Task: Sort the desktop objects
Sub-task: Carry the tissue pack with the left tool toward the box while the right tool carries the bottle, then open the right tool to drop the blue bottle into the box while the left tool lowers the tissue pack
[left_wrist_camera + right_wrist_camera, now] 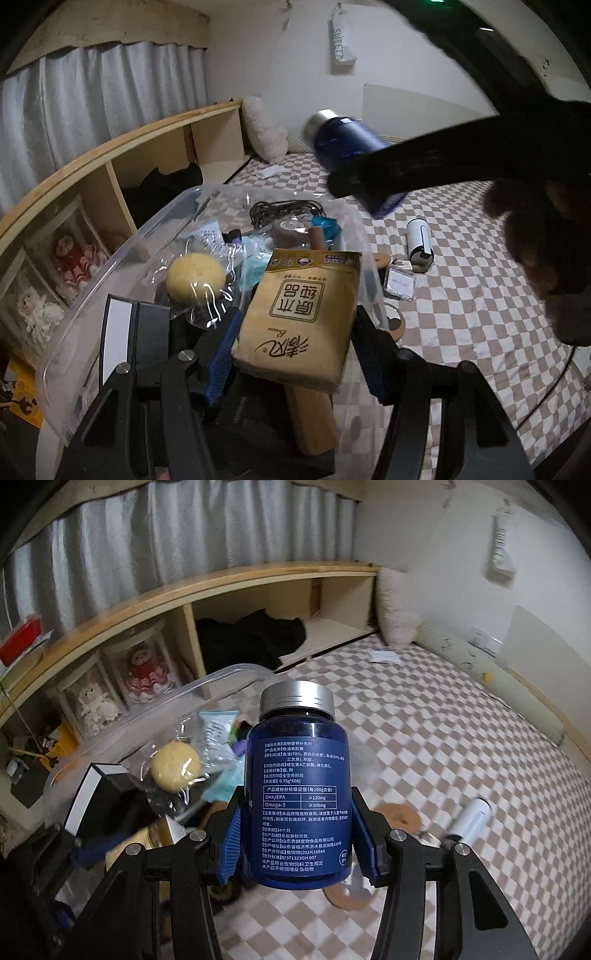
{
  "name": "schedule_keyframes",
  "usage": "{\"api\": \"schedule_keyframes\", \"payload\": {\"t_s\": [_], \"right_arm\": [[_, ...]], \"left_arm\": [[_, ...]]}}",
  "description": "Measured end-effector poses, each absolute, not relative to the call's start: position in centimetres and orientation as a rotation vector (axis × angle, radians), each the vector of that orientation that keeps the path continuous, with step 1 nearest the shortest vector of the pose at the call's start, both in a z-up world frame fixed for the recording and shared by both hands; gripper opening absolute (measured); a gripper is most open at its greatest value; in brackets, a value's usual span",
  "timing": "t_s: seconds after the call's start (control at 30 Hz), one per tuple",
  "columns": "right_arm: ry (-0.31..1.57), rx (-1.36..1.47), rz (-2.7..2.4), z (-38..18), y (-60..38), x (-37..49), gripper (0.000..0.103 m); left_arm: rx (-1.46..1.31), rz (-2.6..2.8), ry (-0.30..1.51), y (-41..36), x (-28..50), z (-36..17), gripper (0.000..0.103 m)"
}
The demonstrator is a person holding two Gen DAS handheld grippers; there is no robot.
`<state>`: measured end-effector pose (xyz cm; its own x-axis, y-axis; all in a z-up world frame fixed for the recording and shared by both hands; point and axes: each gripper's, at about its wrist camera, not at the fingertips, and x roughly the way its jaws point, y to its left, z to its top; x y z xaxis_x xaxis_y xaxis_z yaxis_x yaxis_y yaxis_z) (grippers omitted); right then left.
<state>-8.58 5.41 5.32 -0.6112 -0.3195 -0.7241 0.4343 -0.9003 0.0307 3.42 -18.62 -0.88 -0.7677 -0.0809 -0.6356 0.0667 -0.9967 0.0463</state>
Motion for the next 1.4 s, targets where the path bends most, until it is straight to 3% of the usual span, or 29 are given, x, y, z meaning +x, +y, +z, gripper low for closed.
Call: {"api": "schedule_keyframes", "payload": {"t_s": [0.73,1.4], "right_arm": [[0.444,1.267,-2.279,3.0,-1.5,-13.2,0.053],[0.427,1.284,-2.307,1.9,-4.2,-17.3,0.053]], "left_arm": [[1.139,-2.836,-0.051,-20.4,3.4,-2.4,0.059],[1.191,-2.865,-0.035,-21.6,2.8,-2.9,0.060]]}}
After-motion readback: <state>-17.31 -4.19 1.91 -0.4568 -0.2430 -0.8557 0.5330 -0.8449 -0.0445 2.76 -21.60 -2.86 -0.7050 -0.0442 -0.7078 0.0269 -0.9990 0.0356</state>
